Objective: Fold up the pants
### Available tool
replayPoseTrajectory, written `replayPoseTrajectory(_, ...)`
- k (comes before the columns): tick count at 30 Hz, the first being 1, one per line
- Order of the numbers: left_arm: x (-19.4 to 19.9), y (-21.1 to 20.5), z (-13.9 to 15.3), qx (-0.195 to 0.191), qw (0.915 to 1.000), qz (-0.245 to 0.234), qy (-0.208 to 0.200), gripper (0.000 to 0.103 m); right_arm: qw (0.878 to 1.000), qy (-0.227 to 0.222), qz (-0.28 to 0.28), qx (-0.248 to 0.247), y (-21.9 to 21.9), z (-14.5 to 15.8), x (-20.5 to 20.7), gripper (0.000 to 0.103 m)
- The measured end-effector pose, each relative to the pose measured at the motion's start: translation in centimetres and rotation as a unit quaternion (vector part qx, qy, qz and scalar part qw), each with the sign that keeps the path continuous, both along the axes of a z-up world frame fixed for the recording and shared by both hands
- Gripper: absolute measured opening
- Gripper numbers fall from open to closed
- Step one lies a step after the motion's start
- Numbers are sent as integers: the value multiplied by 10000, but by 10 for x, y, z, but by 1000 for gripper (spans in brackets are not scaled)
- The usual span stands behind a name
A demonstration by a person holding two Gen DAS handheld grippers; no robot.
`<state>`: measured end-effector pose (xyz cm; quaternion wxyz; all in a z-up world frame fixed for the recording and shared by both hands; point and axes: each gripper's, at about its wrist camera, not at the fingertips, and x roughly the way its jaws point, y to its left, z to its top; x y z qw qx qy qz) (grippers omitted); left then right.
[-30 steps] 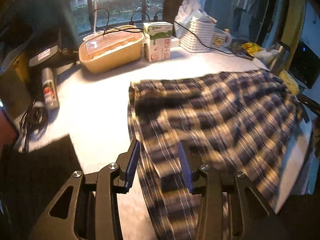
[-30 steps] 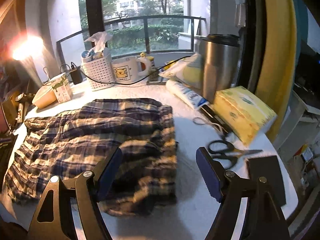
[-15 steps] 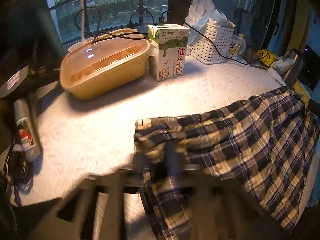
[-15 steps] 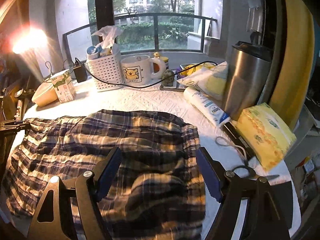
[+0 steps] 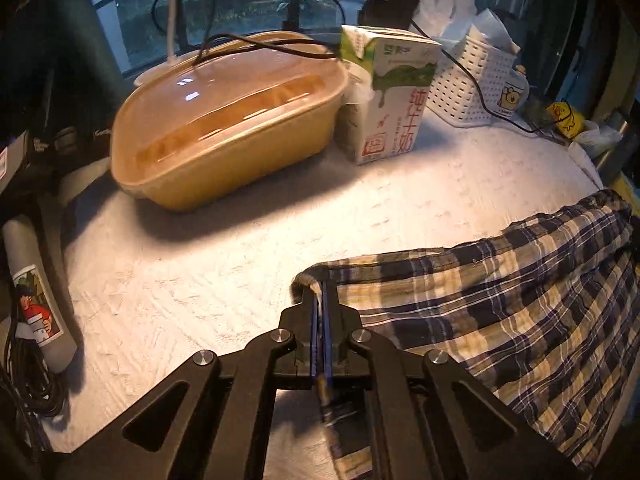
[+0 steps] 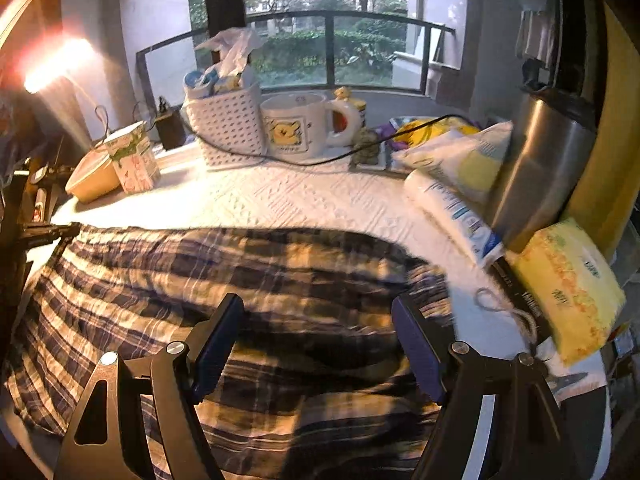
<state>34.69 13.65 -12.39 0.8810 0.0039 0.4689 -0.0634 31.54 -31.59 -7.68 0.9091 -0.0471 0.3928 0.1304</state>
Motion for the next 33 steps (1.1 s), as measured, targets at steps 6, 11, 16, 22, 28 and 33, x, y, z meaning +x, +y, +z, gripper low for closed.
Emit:
replayPoseTrajectory(6, -35, 8, 31, -49, 9989, 330, -337, 25, 9999, 48, 86, -62, 14, -7, -5, 78)
replayPoseTrajectory(11, -84, -28, 50, -472, 9970, -308, -523, 28, 9980, -214, 579, -143, 38, 10, -7, 30)
replayPoseTrajectory(16, -93, -59, 14, -649, 9962, -578, 8, 28, 9972, 88, 736, -137, 63, -10, 17, 27)
replayPoseTrajectory(22, -102, -61, -4, -107, 9987, -494, -43, 29, 9980, 471, 253, -322, 68, -33, 40, 27)
replayPoseTrajectory(28, -103, -45, -5, 60, 9993, -349, -128, 29, 9978, 416, 17, -509, 58, -30, 31, 27)
replayPoseTrajectory(33, -103, -36, -5, 53, 9995, -271, -119, 29, 9967, 388, -92, -710, 43, -29, 14, 27)
